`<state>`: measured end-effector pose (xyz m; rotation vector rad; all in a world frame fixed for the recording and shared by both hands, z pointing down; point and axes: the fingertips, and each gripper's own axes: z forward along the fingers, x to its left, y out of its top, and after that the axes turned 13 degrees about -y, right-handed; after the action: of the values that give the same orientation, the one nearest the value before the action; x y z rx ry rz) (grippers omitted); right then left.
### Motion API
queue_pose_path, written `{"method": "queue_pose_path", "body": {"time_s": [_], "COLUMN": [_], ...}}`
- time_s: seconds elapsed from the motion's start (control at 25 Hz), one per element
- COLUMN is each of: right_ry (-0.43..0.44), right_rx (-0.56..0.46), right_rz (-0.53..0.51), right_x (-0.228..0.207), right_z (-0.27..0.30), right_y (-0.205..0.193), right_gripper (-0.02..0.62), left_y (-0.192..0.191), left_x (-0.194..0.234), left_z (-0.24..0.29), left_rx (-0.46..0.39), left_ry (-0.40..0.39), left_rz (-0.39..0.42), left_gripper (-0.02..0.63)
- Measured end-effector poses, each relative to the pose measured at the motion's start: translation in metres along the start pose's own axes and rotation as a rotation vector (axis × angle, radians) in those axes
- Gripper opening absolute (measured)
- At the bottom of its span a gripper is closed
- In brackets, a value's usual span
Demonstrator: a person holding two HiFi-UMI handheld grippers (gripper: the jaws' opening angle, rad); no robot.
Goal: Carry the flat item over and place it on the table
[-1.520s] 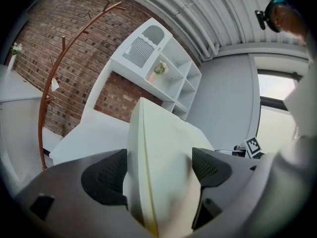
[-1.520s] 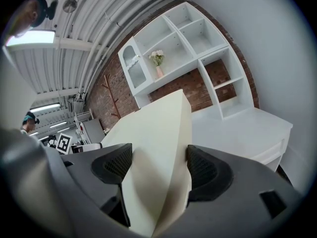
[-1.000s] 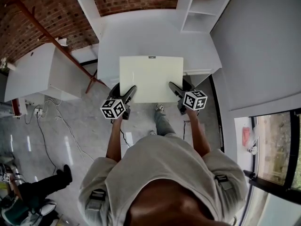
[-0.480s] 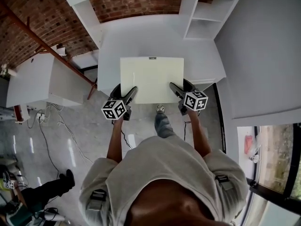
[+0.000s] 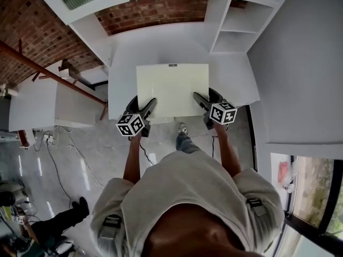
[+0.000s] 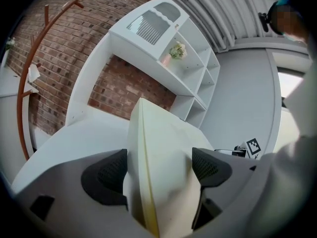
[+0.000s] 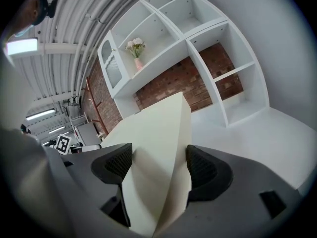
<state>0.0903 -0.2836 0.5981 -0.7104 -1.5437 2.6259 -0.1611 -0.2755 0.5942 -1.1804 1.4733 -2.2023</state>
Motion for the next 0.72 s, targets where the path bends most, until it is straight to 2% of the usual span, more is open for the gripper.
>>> {"method": "queue_pose_path", "body": {"time_s": [0.28, 0.72], "right_ry": [0.012, 0.065], "right_rx": [0.006, 0.014], "right_rz": [-0.012, -0.025], "right_x": [-0.028, -0.050], "right_z": [0.053, 0.129], "right_y": [0.040, 0.086], "right_gripper": [0.365, 0.362], "left_y": [0.023, 0.059], "left_x": [0.029, 0.072], "left_z": [0.051, 0.103], "left_rx": [-0.011, -0.035], "left_ry": [0.024, 0.073], "left_rz": [-0.029, -0.024], "left_gripper": [0.417, 0.417]}}
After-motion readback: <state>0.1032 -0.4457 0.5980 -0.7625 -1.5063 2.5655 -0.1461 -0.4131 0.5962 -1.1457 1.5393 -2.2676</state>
